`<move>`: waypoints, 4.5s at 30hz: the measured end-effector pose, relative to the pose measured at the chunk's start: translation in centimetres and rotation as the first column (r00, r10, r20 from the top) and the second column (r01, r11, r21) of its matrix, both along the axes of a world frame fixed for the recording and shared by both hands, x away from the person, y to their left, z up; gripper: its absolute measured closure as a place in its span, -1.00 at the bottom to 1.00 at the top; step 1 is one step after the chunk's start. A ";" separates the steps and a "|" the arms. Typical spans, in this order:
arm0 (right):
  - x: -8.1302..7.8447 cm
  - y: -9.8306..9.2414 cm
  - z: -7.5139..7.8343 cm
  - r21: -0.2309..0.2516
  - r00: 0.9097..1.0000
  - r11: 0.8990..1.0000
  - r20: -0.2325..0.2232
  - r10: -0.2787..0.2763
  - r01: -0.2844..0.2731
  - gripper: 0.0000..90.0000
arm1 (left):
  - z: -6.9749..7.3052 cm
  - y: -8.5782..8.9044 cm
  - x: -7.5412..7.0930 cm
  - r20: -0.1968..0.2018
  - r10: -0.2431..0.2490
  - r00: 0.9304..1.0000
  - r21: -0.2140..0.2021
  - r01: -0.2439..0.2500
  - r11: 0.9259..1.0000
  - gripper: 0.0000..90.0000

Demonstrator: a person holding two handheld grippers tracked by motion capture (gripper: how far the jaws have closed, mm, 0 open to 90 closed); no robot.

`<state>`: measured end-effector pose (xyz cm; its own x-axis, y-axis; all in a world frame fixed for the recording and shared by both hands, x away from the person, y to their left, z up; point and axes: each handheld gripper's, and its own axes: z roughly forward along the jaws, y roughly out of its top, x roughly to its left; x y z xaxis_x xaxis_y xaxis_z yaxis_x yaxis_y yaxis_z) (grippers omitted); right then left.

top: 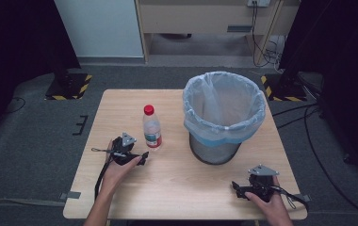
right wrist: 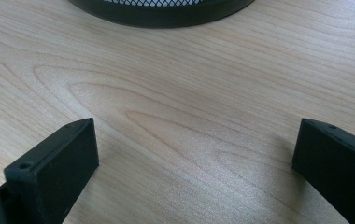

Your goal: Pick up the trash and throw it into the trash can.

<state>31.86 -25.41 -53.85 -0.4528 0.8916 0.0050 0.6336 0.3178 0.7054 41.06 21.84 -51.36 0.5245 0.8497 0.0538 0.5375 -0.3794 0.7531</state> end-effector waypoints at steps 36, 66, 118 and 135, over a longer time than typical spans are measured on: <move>0.0 0.0 0.0 -0.001 1.000 1.000 0.002 0.003 -0.003 -0.99 | 3.7 -1.1 -0.7 0.120 -0.138 0.983 -0.096 0.150 0.984 -0.94; 0.0 0.0 0.0 0.000 1.000 1.000 0.002 0.002 -0.002 -0.99 | 5.6 -2.8 3.7 0.128 -0.150 0.980 -0.142 0.167 0.976 -0.88; 0.0 0.0 0.0 0.000 1.000 1.000 0.002 0.003 -0.003 -0.99 | 16.5 -2.8 2.8 0.240 -0.311 0.919 -0.061 0.334 0.941 -0.37; 0.1 -0.1 0.0 -0.002 1.000 1.000 0.002 0.005 -0.005 -0.99 | 18.7 -3.7 3.1 0.260 -0.341 0.904 -0.049 0.365 0.930 -0.37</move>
